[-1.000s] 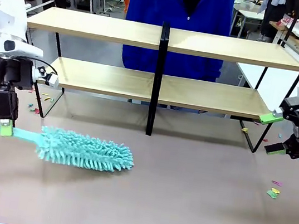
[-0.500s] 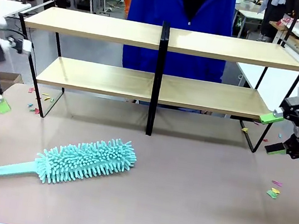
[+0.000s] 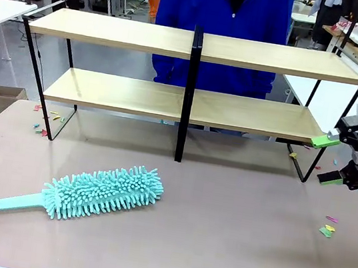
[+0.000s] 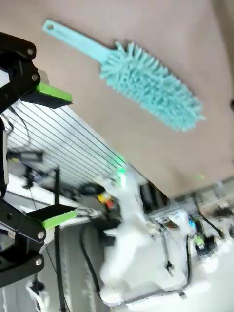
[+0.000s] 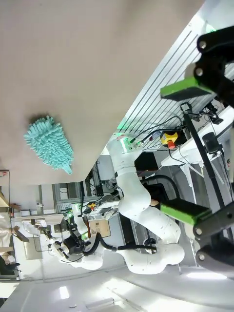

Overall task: Clean the shelves.
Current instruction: Place the Duster on the table.

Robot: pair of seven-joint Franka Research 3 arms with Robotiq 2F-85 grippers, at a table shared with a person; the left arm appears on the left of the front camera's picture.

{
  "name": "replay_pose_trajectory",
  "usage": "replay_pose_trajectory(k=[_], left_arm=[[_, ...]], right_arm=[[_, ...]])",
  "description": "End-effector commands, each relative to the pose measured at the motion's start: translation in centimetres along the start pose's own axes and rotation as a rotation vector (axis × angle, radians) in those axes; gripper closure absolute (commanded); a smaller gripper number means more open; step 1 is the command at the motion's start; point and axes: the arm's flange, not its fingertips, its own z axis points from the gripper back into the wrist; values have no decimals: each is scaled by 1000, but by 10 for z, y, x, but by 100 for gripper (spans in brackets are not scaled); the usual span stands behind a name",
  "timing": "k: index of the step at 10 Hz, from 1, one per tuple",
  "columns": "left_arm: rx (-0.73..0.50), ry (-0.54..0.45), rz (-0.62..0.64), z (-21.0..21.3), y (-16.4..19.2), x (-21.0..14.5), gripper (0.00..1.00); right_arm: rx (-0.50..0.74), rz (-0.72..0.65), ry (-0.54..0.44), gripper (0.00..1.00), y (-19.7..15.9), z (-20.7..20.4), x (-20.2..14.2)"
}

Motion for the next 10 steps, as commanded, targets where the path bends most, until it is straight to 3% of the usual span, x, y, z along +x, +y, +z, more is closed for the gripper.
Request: replay_pose_trajectory(k=[1, 2, 3, 10], left_arm=[[-82, -138, 55, 12, -1, -24, 0], [-118, -90, 96, 10, 8, -25, 0], [-49, -79, 31, 14, 1, -17, 0], [-49, -79, 31, 14, 1, -17, 0]], right_arm=[[33, 21, -7, 0, 2, -1, 1], [33, 21, -7, 0, 2, -1, 1], [33, 21, -7, 0, 2, -1, 1], [33, 21, -7, 0, 2, -1, 1]])
